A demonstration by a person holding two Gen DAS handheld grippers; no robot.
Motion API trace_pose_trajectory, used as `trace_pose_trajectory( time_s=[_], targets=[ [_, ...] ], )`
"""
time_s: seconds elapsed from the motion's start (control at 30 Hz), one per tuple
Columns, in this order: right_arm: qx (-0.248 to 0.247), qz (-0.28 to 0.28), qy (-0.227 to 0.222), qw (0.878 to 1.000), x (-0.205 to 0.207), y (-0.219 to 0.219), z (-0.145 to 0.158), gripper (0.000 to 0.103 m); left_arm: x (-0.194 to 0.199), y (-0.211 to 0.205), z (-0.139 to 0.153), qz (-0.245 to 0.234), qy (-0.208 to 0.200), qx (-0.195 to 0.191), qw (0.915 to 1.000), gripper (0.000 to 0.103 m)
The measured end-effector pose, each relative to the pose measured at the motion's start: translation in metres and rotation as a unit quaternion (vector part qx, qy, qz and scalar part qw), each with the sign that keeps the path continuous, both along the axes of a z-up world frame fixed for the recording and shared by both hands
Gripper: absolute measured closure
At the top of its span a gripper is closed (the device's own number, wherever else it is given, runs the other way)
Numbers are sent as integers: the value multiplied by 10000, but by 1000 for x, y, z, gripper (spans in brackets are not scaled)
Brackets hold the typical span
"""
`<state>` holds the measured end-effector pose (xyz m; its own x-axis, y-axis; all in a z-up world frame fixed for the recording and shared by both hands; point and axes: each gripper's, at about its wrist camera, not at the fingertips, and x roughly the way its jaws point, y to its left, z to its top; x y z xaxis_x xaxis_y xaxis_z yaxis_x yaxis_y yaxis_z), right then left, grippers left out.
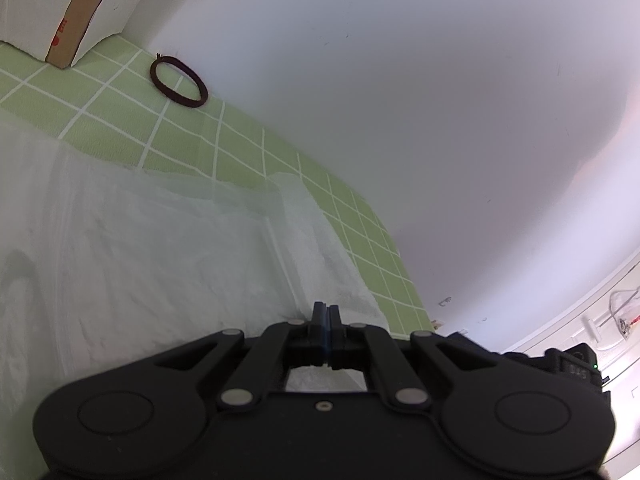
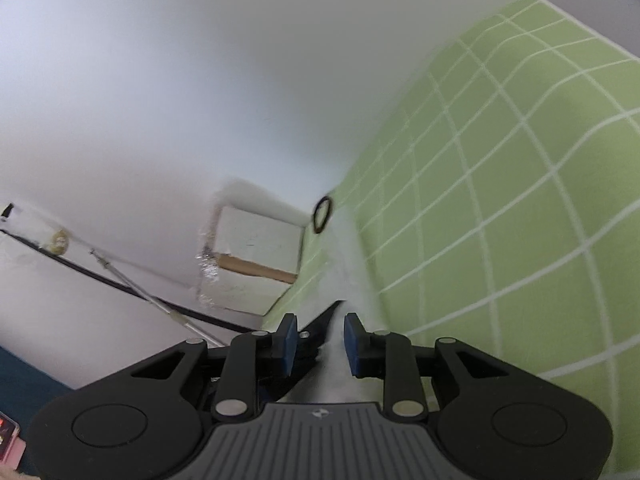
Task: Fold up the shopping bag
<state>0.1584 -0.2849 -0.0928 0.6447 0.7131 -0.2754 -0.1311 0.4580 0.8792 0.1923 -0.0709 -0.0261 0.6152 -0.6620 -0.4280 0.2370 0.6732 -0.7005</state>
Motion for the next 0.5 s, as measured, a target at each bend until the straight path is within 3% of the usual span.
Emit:
trace_pose_trajectory(
  time_s=[0.17,0.5],
  targets=[
    [-1032,-462,87,9935,-2,3,8,75,-2,2,1,-19,0,-3,10000,101],
    [-1259,324,-42,9915,34,8,6,75,3,0,-1,-8,-4,-12,10000,101]
  ],
)
